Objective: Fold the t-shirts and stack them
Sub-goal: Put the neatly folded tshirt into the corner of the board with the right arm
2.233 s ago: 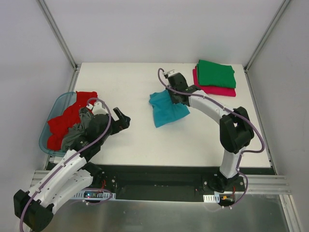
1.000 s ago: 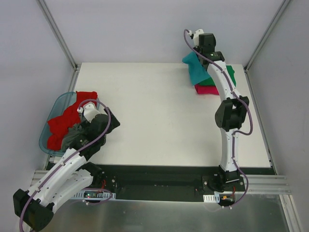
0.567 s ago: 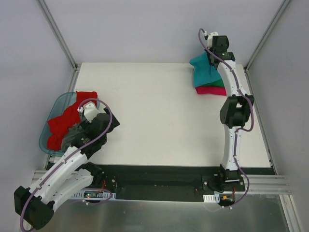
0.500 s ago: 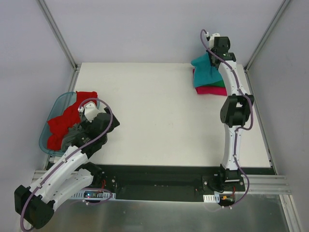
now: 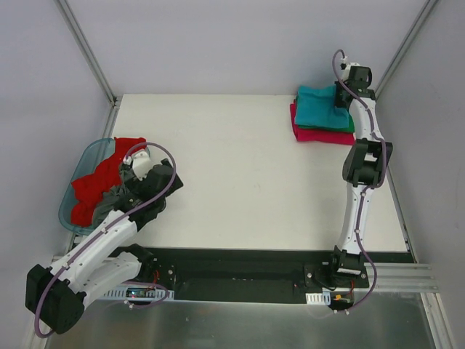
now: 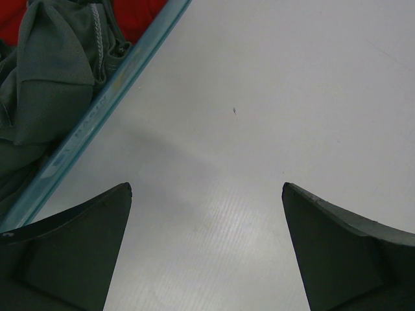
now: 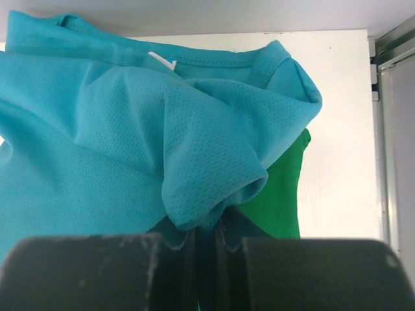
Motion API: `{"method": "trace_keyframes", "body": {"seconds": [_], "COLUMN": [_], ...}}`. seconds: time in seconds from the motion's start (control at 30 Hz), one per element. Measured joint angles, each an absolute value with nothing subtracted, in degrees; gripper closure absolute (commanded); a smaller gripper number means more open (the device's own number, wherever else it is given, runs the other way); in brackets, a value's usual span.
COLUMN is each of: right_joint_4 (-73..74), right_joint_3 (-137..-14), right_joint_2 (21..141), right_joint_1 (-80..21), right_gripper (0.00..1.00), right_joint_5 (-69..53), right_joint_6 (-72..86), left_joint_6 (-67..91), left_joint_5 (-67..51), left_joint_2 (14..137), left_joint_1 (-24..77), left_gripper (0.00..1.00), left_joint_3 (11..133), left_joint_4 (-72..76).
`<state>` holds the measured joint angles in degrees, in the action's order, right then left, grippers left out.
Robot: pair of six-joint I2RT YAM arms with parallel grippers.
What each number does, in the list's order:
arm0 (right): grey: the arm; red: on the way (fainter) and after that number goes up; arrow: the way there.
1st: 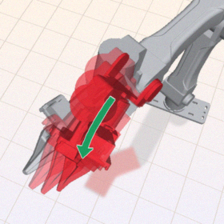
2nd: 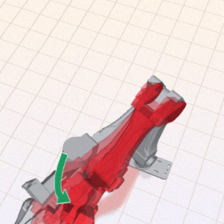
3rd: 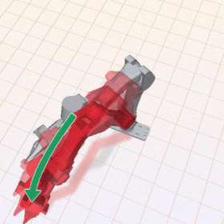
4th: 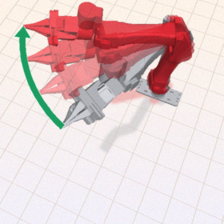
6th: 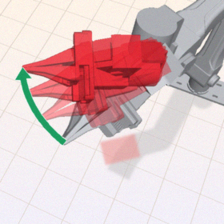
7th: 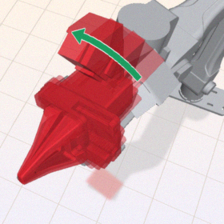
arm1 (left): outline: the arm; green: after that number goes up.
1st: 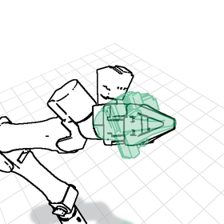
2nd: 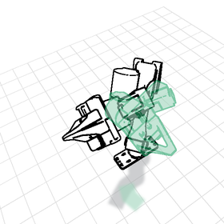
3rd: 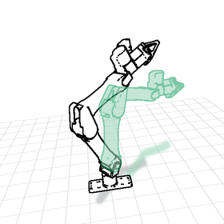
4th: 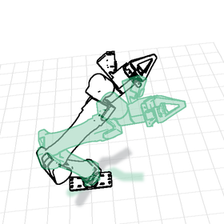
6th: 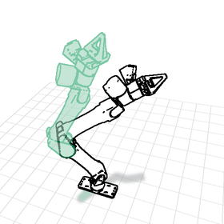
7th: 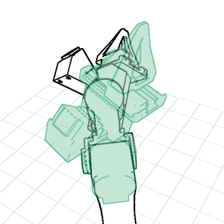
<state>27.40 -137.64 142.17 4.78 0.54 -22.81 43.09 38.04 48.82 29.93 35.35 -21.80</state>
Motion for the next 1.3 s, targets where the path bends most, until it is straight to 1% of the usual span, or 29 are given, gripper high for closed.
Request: {"method": "trace_keyframes", "body": {"seconds": [0.03,0.17,0.2,0.23,0.3,0.33,0.37,0.4,0.43,0.5,0.67,0.93,1.1,1.2,1.3], "right_joint_4": [26.74,24.82,24.4,24.05,23.59,23.14,22.65,22.28,21.96,21.34,19.64,18.74,18.0,16.78,16.34], "right_joint_3": [-137.69,-137.69,-137.69,-137.69,-137.69,-137.69,-137.69,-137.69,-137.69,-137.69,-137.45,-132.62,-129.82,-130.37,-133.58], "right_joint_2": [142.58,143.76,144.0,144.14,144.4,144.46,144.51,144.53,144.53,144.53,144.33,137.78,132.33,132.53,135.9], "right_joint_1": [5.61,7.68,8.03,8.29,8.45,8.43,8.36,8.32,8.32,8.21,8.1,8.1,8.1,8.1,8.08], "right_gripper": [0.99,0.9,0.85,0.77,0.56,0.44,0.35,0.29,0.26,0.23,0.03,0.04,0.04,0.04,0.04], "right_joint_5": [-1.04,-5.67,-6.63,-7.51,-8.69,-9.08,-9.3,-9.3,-9.23,-8.64,-6.33,-3.03,-7.97,-11.27,-12.53], "right_joint_6": [-21.52,-18.52,-18.02,-17.65,-16.91,-16.69,-16.49,-16.25,-16.1,-15.81,-15.31,-15.14,-13.93,-12.19,-10.87], "left_joint_6": [43.09,43.09,43.09,43.09,43.11,43.09,43.09,43.09,43.09,43.09,43.05,43.03,43.03,43.03,43.03], "left_joint_5": [38.04,38.04,38.06,38.06,38.06,38.04,38.04,38.04,38.04,38.02,37.89,37.54,37.52,37.52,37.5], "left_joint_2": [49.17,50.5,50.74,51.07,51.59,51.86,52.12,52.38,52.56,52.86,53.3,53.25,53.28,53.67,54.35], "left_joint_1": [29.93,29.93,29.93,29.93,29.93,29.93,29.93,29.93,29.93,29.91,29.91,29.91,29.91,29.91,29.91], "left_gripper": [0.01,0.01,0.01,0.01,0.01,0.01,0.01,0.01,0.01,0.01,0.01,0.01,0.01,0.01,0.01], "left_joint_3": [35.53,36.58,36.82,37.15,37.5,37.67,37.78,37.82,37.87,37.89,38.2,38.22,38.22,38.22,38.24], "left_joint_4": [-21.8,-21.8,-21.82,-21.8,-21.78,-21.8,-21.78,-21.76,-21.78,-21.78,-21.78,-21.8,-21.8,-21.78,-21.8]}}
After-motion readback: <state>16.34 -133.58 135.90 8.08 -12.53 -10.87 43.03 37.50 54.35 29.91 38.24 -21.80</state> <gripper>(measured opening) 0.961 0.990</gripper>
